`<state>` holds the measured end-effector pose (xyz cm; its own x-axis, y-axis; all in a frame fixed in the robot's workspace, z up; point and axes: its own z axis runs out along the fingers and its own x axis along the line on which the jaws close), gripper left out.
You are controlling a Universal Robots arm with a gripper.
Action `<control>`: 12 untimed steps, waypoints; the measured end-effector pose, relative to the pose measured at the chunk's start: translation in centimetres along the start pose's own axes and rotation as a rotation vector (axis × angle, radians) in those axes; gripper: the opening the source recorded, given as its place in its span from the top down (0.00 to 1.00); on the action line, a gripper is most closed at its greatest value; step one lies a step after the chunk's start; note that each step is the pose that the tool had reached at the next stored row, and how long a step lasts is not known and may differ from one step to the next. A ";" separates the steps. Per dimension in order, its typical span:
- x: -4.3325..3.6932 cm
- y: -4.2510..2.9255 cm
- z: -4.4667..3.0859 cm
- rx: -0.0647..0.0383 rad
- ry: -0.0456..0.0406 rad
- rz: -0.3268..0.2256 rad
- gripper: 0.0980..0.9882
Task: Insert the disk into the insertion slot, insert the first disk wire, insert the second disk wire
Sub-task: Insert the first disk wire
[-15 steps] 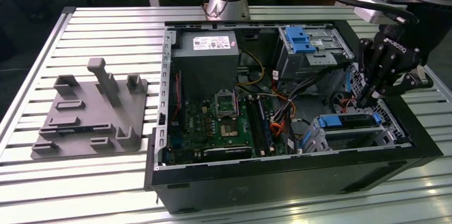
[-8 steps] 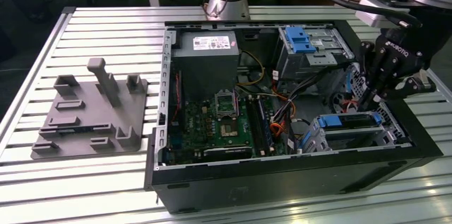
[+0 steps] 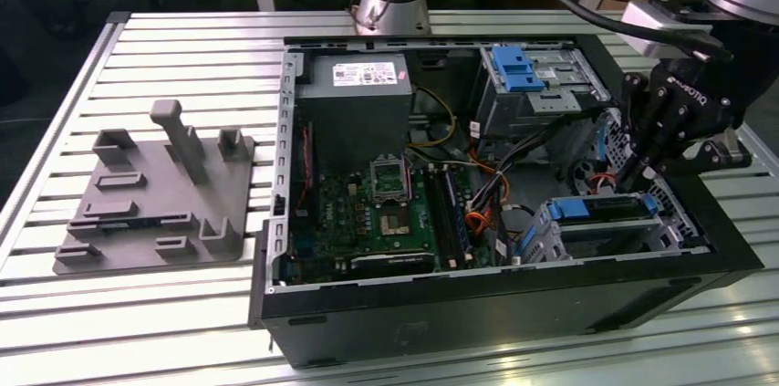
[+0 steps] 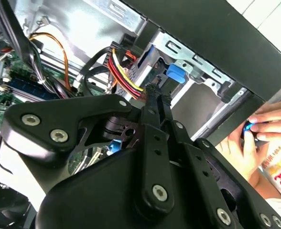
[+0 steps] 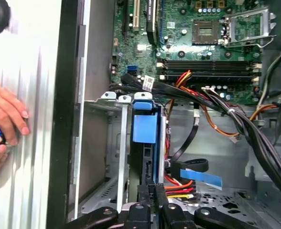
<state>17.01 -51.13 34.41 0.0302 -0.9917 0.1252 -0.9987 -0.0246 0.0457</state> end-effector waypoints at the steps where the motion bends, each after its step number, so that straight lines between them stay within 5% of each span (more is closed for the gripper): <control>1: 0.04 0.00 0.01 0.000 -0.0030 0.000 0.93; 12: 0.22 -0.09 0.05 -0.002 -0.0030 0.000 0.93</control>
<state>17.10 -51.36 34.38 0.0304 -0.9920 0.1222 -0.9986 -0.0248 0.0474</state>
